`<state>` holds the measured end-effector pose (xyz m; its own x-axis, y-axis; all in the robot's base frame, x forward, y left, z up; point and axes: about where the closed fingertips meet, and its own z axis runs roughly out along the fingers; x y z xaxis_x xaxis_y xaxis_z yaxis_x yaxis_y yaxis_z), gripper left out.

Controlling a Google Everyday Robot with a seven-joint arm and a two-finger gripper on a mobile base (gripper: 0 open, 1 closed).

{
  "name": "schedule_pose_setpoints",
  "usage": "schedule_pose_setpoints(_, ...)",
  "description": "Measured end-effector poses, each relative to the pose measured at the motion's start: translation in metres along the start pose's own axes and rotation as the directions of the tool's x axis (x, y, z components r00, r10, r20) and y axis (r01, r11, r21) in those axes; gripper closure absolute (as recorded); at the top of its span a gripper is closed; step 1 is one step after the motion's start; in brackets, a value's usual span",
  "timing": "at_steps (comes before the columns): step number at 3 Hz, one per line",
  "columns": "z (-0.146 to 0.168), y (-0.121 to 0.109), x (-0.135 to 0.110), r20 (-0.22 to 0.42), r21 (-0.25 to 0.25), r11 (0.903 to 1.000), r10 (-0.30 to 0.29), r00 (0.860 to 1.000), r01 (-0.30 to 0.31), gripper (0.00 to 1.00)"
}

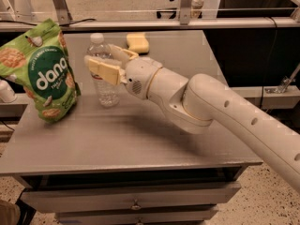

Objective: Place water bottle upright

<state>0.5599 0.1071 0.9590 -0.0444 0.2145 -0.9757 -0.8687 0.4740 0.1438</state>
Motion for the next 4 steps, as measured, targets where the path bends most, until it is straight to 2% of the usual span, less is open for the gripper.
schedule_pose_setpoints(1,-0.004,-0.002,0.004,-0.002,0.016,0.9998,0.009,1.000,-0.009,0.00)
schedule_pose_setpoints(2,-0.011,-0.002,0.007,-0.009,0.029,0.9995,0.011,1.000,-0.011,0.00)
schedule_pose_setpoints(3,-0.037,-0.014,0.002,-0.056,0.042,0.9990,-0.015,0.998,0.017,0.00)
schedule_pose_setpoints(4,-0.077,-0.034,-0.005,-0.147,0.035,0.9963,-0.072,0.987,0.078,0.00)
